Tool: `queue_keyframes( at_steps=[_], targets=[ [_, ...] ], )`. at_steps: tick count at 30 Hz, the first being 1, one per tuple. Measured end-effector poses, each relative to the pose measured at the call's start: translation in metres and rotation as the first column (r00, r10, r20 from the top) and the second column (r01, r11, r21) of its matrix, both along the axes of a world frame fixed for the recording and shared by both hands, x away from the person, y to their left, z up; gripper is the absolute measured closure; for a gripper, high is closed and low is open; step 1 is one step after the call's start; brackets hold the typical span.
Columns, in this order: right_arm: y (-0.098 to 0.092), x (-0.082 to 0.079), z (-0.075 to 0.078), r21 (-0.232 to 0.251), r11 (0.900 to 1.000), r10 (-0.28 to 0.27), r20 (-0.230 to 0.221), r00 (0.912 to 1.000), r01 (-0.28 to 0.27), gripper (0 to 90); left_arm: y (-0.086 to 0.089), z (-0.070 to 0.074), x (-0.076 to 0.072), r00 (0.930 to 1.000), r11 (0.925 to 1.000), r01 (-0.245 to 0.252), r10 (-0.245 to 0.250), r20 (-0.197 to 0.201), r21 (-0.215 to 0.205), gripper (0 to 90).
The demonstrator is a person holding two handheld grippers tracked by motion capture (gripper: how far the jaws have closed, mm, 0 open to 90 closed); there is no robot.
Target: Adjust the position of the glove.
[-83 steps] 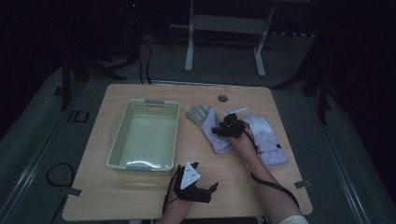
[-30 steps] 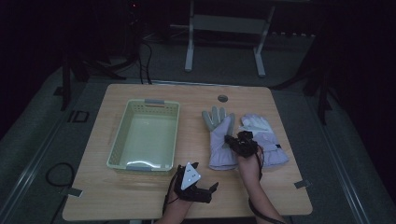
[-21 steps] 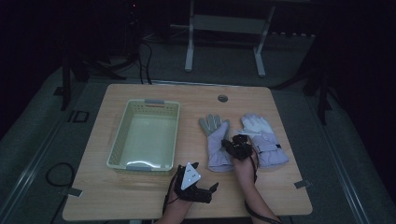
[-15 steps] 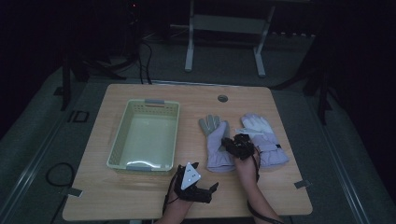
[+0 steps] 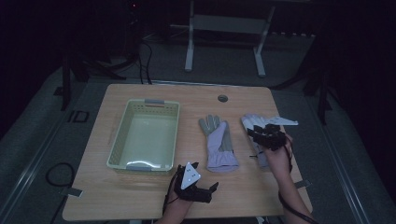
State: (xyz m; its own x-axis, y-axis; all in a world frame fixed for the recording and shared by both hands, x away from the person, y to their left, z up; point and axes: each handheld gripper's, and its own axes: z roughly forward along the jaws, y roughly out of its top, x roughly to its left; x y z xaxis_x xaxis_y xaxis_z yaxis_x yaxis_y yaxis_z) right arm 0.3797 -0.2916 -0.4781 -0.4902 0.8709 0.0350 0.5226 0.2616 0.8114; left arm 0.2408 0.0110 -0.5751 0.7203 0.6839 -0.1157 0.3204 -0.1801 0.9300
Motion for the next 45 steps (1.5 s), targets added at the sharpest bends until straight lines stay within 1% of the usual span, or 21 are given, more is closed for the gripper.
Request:
queue_keyframes(
  at_steps=[2, 4, 8, 10, 11, 13, 15, 17, 19, 22, 25, 27, 28, 29, 30, 32, 34, 39, 42, 44, 45],
  targets=[
    [-0.016, 0.002, 0.003, 0.001, 1.0, -0.009, 0.007, 0.9999, 0.009, 61.7, 0.0, 0.0, 0.0, 1.0, 1.0, -0.001, 0.001, 0.002, 0.001, 1.1],
    [-0.03, 0.004, 0.005, -0.003, 1.0, -0.021, -0.004, 0.9998, 0.021, 61.3, 0.0, 0.0, 0.0, 1.0, 1.0, -0.001, 0.001, 0.003, 0.0, 1.1],
    [-0.051, 0.005, 0.006, -0.01, 0.999, -0.04, 0.004, 0.9992, 0.04, 57.2, 0.0, 0.0, 0.0, 1.0, 1.0, -0.001, 0.001, 0.002, 0.001, 1.1],
    [-0.059, 0.006, 0.002, -0.016, 0.999, -0.044, 0.003, 0.999, 0.044, 54.5, 0.0, 0.0, 0.0, 1.0, 1.0, -0.001, 0.001, 0.002, 0.001, 1.1],
    [-0.062, 0.007, -0.001, -0.011, 0.999, -0.049, -0.001, 0.9988, 0.049, 54.5, 0.0, 0.0, 0.0, 1.0, 1.0, -0.001, 0.001, 0.002, 0.001, 1.1],
    [-0.068, 0.009, -0.008, -0.012, 0.998, -0.054, -0.017, 0.9984, 0.054, 54.0, 0.0, 0.0, 0.0, 1.0, 1.0, -0.001, 0.001, 0.001, 0.0, 1.1],
    [-0.072, 0.011, -0.017, 0.002, 0.999, -0.051, -0.037, 0.998, 0.051, 52.9, 0.0, 0.0, 0.0, 1.0, 1.0, -0.002, 0.002, 0.0, -0.001, 1.1],
    [-0.074, 0.013, -0.025, -0.007, 0.999, -0.05, -0.053, 0.9974, 0.049, 51.7, 0.0, 0.0, 0.0, 1.0, 1.0, -0.002, 0.002, -0.001, -0.001, 1.1],
    [-0.074, 0.015, -0.034, -0.003, 0.999, -0.034, -0.07, 0.9969, 0.034, 50.4, 0.0, 0.0, 0.0, 1.0, 1.0, -0.002, 0.002, -0.001, -0.001, 1.1],
    [-0.075, 0.019, -0.048, -0.013, 0.999, -0.031, -0.093, 0.9952, 0.03, 50.9, 0.0, 0.0, 0.0, 1.0, 1.0, -0.002, 0.002, -0.002, -0.002, 1.1],
    [-0.075, 0.023, -0.061, -0.022, 1.0, -0.023, -0.128, 0.9915, 0.02, 51.5, 0.0, 0.0, 0.0, 1.0, 1.0, -0.001, 0.001, -0.003, -0.004, 1.1],
    [-0.075, 0.023, -0.066, -0.026, 1.0, -0.015, -0.134, 0.9909, 0.012, 54.6, 0.0, 0.0, 0.0, 1.0, 1.0, 0.0, 0.0, -0.003, -0.003, 1.1],
    [-0.075, 0.023, -0.068, -0.02, 1.0, -0.014, -0.133, 0.9911, 0.012, 56.2, 0.0, 0.0, 0.0, 1.0, 1.0, 0.001, -0.001, -0.004, -0.003, 1.1],
    [-0.075, 0.023, -0.068, -0.02, 1.0, -0.014, -0.133, 0.9911, 0.012, 56.2, 0.0, 0.0, 0.0, 1.0, 1.0, 0.001, -0.001, -0.004, -0.003, 1.1],
    [-0.077, 0.023, -0.07, 0.002, 1.0, -0.004, -0.133, 0.9911, 0.004, 61.0, 0.0, 0.0, 0.0, 1.0, 1.0, 0.001, -0.001, -0.004, -0.002, 1.1],
    [-0.077, 0.022, -0.071, 0.0, 1.0, -0.001, -0.128, 0.9918, 0.001, 62.4, 0.0, 0.0, 0.0, 1.0, 1.0, 0.0, 0.0, -0.002, 0.0, 1.1],
    [-0.077, 0.022, -0.071, 0.007, 1.0, -0.001, -0.137, 0.9906, 0.002, 65.5, 0.0, 0.0, 0.0, 1.0, 1.0, 0.0, 0.0, -0.002, 0.0, 1.1],
    [-0.074, 0.021, -0.068, 0.016, 0.999, -0.026, -0.157, 0.9872, 0.029, 75.5, 0.0, 0.0, 0.0, 1.0, 1.0, -0.002, 0.002, -0.006, 0.0, 1.1],
    [-0.075, 0.018, -0.062, 0.052, 0.996, -0.06, -0.17, 0.9837, 0.07, 79.4, 0.0, 0.0, 0.0, 1.0, 1.0, -0.004, 0.004, -0.007, -0.002, 1.1],
    [-0.076, 0.015, -0.054, 0.066, 0.993, -0.082, -0.161, 0.9835, 0.093, 80.2, 0.0, 0.0, 0.0, 1.0, 1.0, -0.004, 0.004, -0.007, -0.001, 1.1],
    [-0.076, 0.013, -0.05, 0.068, 0.993, -0.082, -0.158, 0.9841, 0.094, 80.2, 0.0, 0.0, 0.0, 1.0, 1.0, -0.004, 0.004, -0.007, -0.001, 1.1]
  ],
)
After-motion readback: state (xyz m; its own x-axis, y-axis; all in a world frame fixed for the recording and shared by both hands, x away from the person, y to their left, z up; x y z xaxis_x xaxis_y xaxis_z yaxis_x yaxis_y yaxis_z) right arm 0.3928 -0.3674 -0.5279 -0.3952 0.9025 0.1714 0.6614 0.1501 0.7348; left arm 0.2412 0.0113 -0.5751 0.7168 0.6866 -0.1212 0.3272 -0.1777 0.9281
